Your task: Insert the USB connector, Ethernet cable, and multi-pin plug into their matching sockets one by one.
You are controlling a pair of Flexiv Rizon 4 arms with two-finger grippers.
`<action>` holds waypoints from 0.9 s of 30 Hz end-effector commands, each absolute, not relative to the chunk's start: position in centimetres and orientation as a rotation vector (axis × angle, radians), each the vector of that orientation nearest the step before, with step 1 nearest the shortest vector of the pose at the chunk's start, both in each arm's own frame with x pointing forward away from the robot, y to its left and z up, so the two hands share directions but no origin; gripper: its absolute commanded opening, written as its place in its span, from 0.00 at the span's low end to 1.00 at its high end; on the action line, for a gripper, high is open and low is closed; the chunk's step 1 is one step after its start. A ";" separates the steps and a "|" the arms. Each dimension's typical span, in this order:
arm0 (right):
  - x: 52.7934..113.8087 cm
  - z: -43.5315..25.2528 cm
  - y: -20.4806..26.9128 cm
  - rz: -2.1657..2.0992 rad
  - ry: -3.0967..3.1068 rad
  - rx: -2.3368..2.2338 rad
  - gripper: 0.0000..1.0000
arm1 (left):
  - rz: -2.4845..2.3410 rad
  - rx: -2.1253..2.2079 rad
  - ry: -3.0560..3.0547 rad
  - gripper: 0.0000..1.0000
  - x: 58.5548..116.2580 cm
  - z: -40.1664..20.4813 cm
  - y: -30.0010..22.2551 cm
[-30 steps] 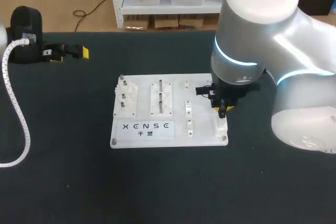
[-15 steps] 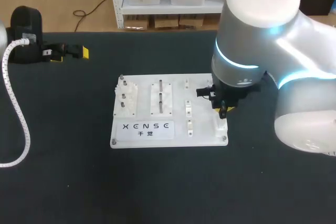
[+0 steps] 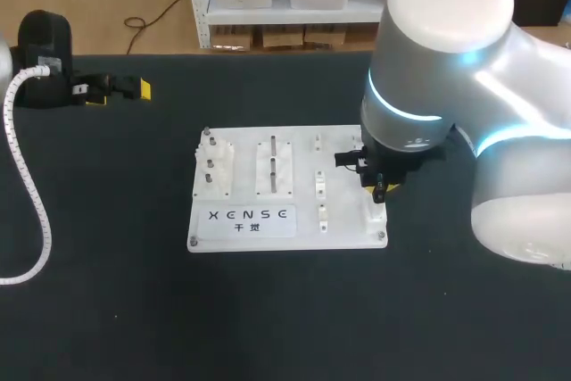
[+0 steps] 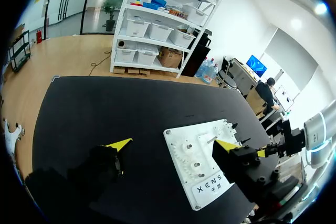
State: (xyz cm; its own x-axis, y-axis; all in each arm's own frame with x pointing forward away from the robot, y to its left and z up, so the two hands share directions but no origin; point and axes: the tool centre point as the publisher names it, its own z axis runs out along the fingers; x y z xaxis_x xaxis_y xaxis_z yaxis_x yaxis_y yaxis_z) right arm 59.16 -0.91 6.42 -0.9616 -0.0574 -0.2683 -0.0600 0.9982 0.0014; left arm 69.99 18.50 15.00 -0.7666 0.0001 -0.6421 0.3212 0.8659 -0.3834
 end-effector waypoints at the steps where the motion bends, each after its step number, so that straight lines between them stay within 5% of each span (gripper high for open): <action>1: 58.8 5.6 -0.9 0.014 2.860 -0.078 0.00 | -0.636 0.231 2.374 1.00 70.0 15.0 18.5; 27: 58.8 3.8 -1.4 0.023 2.890 -0.024 0.00 | -0.636 0.231 2.374 1.00 70.0 15.0 18.5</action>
State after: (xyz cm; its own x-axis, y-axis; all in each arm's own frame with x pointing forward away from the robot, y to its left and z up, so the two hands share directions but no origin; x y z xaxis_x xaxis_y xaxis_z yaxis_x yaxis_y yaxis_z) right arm 58.87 -1.24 5.83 -0.9670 -0.0139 -0.2544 -0.0178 0.9998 0.0129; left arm 69.99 18.50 15.00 -0.7666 0.0001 -0.6421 0.3212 0.8659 -0.3834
